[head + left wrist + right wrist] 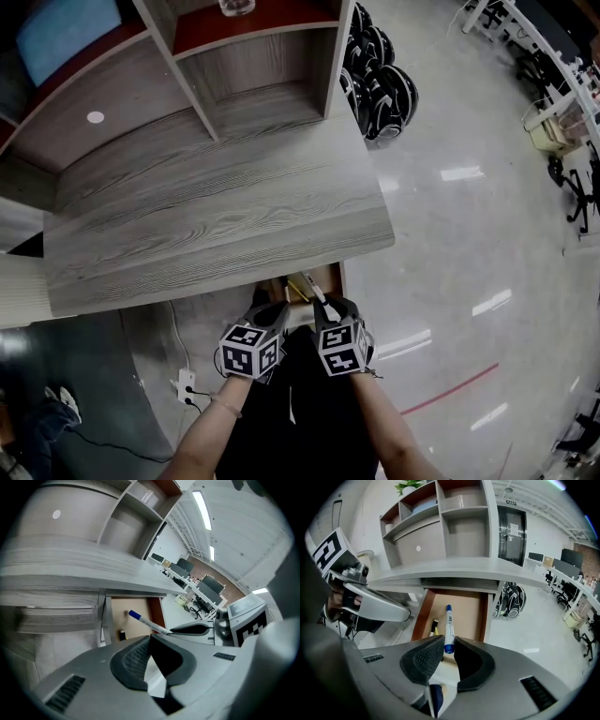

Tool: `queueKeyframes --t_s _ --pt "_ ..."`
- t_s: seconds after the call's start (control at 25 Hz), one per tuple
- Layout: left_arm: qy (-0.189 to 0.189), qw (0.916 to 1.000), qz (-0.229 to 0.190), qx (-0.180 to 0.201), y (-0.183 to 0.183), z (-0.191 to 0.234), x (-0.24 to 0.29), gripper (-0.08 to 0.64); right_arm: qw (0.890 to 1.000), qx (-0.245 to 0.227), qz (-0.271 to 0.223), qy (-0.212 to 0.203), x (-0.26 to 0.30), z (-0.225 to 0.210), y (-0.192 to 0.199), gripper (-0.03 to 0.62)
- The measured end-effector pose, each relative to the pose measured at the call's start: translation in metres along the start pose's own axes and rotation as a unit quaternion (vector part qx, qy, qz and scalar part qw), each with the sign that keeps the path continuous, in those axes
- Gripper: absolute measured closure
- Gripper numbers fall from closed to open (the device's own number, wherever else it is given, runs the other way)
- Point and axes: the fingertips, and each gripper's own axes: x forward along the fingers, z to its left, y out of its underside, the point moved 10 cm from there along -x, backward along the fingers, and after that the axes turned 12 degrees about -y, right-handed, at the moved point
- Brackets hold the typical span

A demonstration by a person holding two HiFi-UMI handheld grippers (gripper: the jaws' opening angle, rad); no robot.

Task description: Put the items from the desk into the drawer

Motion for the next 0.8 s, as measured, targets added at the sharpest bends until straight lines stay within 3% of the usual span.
queueKeyframes --t_s 0.48,0.64,0.8 --pt "-0.007 1.0000 0.003 -0.006 -0.003 0.008 0.000 0.534 0.999 -0.001 0.035 0.004 0.025 -0.004 0.000 0.508" --pt "-0.006 0.9999 0.002 -0.008 -0.004 0.009 0.002 0.533 0.999 0.018 0.024 -0.017 0.028 -0.005 0.000 0.351" --pt "-0.004 1.0000 -0.001 -0.006 -0.006 0.009 0.002 0.532 0.999 0.031 0.023 -0.017 0.026 -0.004 0.005 0.350"
